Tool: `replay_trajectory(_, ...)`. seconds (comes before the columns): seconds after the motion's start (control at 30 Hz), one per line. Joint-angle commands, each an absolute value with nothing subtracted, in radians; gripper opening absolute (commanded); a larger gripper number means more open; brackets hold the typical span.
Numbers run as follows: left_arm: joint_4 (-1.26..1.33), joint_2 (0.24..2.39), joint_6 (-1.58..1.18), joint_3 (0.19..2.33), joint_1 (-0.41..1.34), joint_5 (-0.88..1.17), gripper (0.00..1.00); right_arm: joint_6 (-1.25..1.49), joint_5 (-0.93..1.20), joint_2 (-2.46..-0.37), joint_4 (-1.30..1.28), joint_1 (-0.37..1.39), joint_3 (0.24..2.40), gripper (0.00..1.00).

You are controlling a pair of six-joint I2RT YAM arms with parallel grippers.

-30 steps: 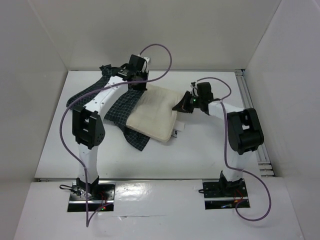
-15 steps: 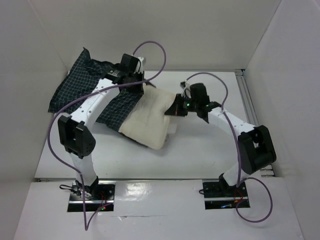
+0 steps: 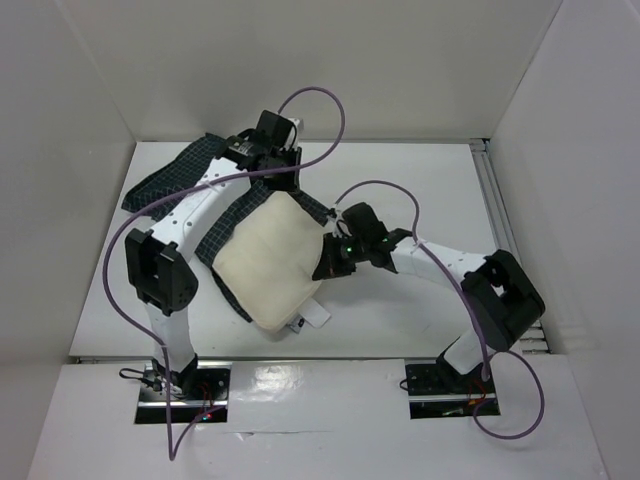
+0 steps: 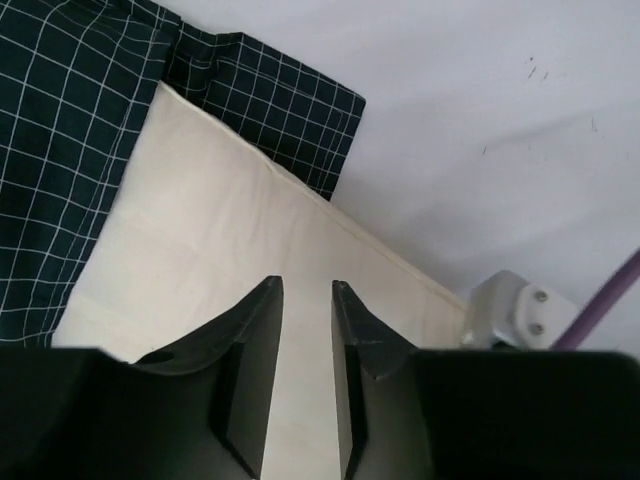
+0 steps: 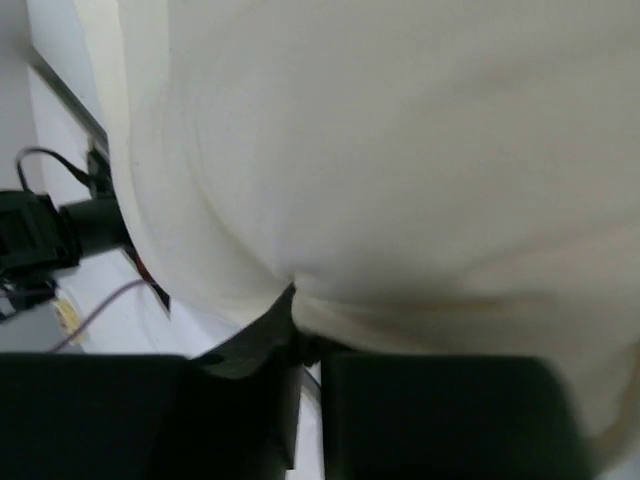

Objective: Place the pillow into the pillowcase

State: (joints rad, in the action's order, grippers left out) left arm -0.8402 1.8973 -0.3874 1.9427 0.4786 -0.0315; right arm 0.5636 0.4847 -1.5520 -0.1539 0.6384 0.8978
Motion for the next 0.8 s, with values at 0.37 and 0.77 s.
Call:
replay_trajectory(0.37,-0.859,1.822,-0.485,1.761,0.472,0.006,0.86,0.455,0.051,-1.223,-0.33,0.5,0.905,0.85)
replay_trajectory(0.77,-0.908,2.138,-0.508,1.818,0.623,-0.167,0.84,0.508,0.169,-1.307,-0.233,0.255,0.891,0.85)
